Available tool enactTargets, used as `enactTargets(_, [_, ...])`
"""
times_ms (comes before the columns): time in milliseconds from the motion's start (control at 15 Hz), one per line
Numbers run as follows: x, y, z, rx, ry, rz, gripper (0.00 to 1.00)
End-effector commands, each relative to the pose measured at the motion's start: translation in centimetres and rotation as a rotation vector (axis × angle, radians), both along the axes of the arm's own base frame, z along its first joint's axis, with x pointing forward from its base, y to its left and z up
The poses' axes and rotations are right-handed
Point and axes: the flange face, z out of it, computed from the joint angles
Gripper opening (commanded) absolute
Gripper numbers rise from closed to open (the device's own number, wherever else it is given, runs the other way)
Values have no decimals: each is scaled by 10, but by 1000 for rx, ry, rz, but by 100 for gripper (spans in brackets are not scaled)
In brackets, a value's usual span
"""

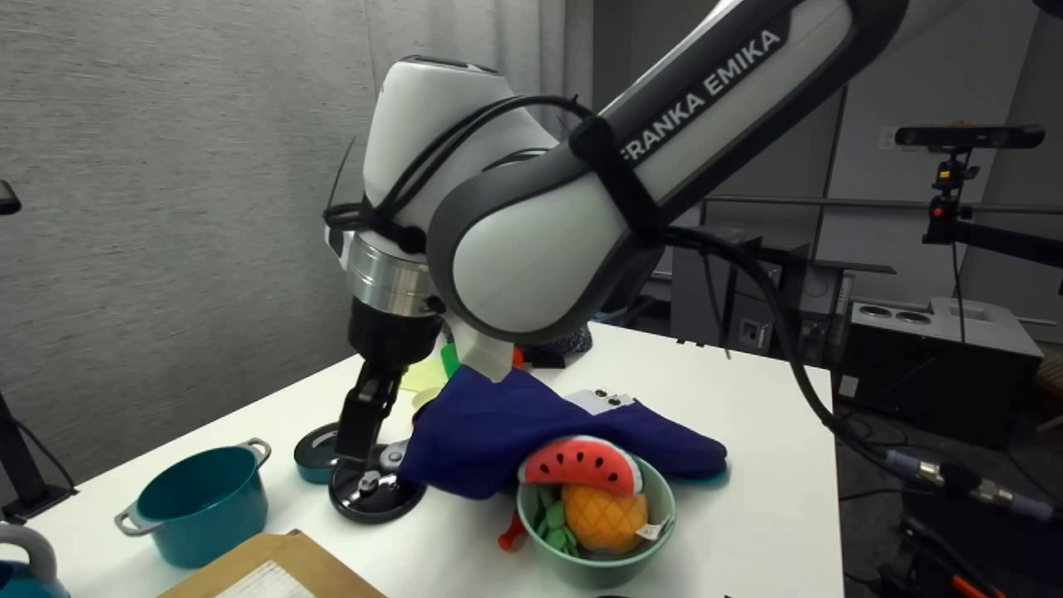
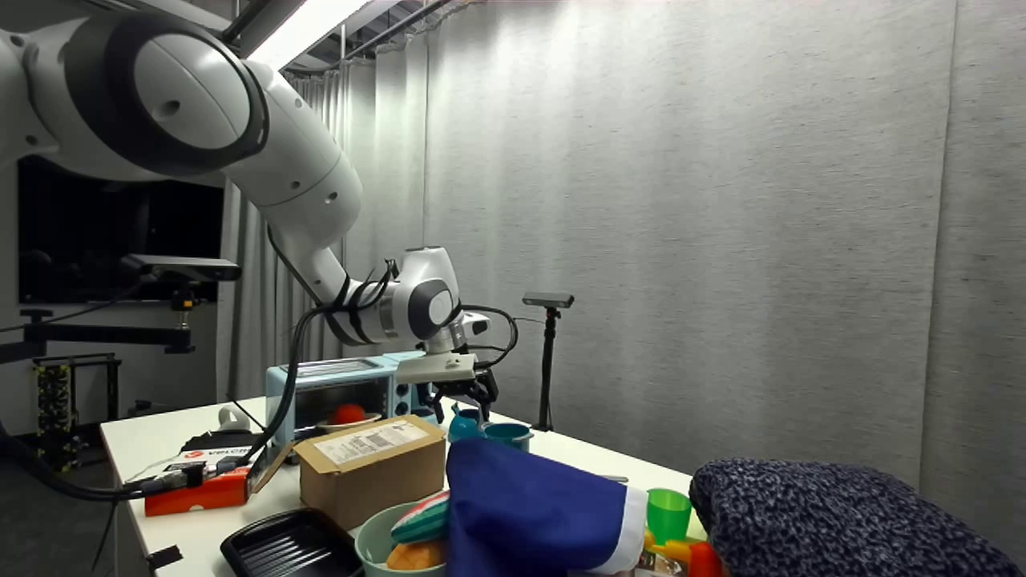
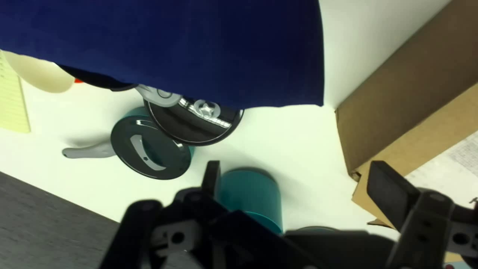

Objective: Cover the fruits plush toy with the blue cloth

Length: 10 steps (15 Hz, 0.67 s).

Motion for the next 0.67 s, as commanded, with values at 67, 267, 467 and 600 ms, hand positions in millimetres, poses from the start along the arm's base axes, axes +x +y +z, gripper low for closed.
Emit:
enactTargets(67, [-12, -16, 4, -62, 11, -176, 100])
enactTargets(267, [-19, -22, 0, -142, 68, -284, 100])
enactTargets(467, [-25, -16, -1, -124, 123, -373, 100])
enactTargets(600, [-27, -12, -1, -112, 129, -412, 100])
